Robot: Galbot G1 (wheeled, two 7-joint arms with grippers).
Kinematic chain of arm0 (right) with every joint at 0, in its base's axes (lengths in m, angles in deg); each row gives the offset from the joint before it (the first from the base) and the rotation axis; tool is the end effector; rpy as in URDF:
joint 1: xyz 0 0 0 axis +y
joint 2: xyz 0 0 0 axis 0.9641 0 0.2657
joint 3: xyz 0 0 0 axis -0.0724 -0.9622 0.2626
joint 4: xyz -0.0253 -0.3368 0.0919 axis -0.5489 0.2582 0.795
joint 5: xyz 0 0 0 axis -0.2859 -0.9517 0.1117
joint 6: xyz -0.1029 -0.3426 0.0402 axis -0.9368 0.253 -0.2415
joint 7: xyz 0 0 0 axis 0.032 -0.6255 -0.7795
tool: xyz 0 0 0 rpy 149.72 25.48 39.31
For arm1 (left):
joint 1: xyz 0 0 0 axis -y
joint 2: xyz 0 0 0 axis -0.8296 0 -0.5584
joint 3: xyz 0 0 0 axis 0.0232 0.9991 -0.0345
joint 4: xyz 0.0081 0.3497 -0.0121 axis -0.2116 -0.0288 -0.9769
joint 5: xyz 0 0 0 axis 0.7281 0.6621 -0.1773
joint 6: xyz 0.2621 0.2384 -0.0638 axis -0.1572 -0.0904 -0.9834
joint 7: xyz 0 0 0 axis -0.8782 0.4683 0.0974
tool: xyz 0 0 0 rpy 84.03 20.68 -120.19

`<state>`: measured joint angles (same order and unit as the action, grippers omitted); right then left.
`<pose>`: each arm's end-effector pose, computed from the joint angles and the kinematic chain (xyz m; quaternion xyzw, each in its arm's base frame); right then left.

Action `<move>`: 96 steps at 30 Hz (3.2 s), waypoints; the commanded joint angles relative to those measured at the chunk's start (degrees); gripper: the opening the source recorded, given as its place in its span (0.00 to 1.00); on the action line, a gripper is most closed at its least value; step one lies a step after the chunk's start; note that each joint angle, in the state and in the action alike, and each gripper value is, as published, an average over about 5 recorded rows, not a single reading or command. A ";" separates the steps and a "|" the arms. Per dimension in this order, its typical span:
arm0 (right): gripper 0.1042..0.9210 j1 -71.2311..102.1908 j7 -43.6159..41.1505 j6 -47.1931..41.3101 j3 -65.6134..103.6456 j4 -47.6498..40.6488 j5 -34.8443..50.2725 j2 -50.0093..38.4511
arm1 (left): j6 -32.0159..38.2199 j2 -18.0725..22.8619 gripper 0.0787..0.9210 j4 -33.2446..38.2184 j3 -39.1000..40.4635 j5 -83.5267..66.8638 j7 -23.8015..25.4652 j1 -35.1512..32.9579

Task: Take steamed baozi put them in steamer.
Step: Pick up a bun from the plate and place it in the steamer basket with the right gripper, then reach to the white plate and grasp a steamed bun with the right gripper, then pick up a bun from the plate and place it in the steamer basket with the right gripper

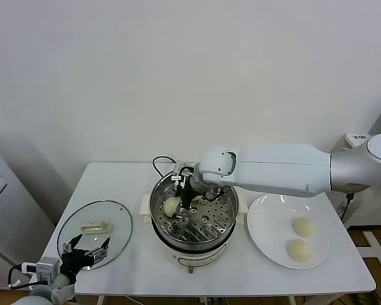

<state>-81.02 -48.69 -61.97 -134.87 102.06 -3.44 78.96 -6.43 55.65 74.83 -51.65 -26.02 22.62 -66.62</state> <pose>0.4893 0.1210 -0.1054 0.5400 -0.6554 0.4016 0.3428 0.1914 0.1103 -0.2668 -0.0443 -0.9663 -0.0334 0.2516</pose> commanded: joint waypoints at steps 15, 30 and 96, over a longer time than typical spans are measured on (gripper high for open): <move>0.88 -22.11 -37.65 13.11 -15.98 3.49 -23.82 -29.40 | 0.58 -1.62 0.88 -0.07 -0.24 -1.23 0.16 -0.10; 0.88 -12.41 -41.06 21.77 -16.55 1.56 -42.00 -40.35 | 0.48 -1.32 0.88 0.02 0.94 -1.18 0.18 0.89; 0.39 2.12 -43.24 33.14 13.25 -11.40 -49.39 -31.05 | -0.33 -1.83 0.88 -0.18 1.21 -0.92 -0.01 1.27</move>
<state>-66.93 -88.94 -32.29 -121.66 90.05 -54.85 45.92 -6.70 54.03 74.73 -50.47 -26.90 22.59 -65.37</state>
